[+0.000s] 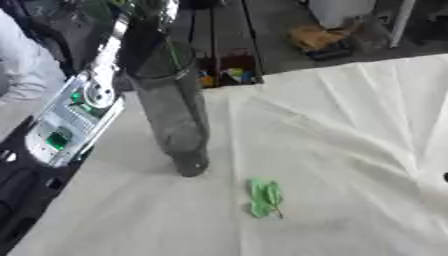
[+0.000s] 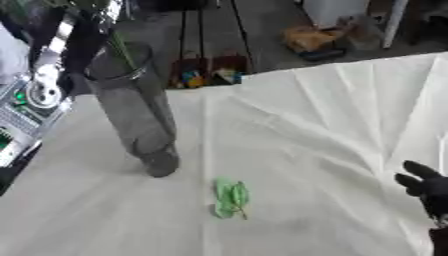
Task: Arrange flowers into the vase.
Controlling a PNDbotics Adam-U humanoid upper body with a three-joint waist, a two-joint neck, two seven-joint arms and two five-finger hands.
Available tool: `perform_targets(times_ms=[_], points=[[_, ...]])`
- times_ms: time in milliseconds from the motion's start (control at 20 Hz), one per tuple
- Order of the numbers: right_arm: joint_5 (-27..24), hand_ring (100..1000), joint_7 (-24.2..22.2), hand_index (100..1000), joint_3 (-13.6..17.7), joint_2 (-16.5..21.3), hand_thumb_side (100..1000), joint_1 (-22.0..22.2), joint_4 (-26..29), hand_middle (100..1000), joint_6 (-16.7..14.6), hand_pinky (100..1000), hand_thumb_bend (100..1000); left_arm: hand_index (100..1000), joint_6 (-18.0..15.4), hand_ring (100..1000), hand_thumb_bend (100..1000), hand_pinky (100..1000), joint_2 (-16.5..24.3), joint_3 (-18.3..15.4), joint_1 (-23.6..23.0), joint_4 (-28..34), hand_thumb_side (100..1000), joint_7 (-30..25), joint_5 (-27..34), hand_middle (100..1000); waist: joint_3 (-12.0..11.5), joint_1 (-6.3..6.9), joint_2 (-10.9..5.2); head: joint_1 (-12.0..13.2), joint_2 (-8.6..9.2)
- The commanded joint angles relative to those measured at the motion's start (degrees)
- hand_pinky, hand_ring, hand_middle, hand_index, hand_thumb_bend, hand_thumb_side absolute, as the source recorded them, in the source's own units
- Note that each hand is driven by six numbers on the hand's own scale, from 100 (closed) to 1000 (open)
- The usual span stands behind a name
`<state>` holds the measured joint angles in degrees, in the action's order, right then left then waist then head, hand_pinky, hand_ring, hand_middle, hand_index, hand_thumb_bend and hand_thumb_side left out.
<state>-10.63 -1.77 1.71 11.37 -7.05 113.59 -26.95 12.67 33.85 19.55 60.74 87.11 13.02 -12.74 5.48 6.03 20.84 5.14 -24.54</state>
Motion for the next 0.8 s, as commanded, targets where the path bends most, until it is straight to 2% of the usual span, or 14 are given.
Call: perform_targets(times_ms=[50,300,800], points=[[-0.14,839,-0.16,687,0.03,0.55,1000,-0.14,1.01,544,0.00,804,100,829,0.22,801,100,612,2.45,0.03,0.72,1.03,952,-2.38,-1.64,784,-0.15,-0.19,-1.37,-0.12,0.30],[-0.21,839,-0.11,687,0.04,0.59,1000,-0.11,1.01,543,0.08,805,100,849,0.74,813,100,635,3.14,0.44,0.24,0.85,951,-6.62,-3.81,797,-0.26,-0.18,-1.42,-0.15,0.43],[-0.13,840,-0.15,688,0.02,0.52,1000,0.03,1.01,542,0.28,807,100,858,1.76,823,100,648,4.04,-1.64,-0.14,2.19,951,-15.02,-6.41,807,-0.45,-0.20,-1.55,-0.28,0.54]])
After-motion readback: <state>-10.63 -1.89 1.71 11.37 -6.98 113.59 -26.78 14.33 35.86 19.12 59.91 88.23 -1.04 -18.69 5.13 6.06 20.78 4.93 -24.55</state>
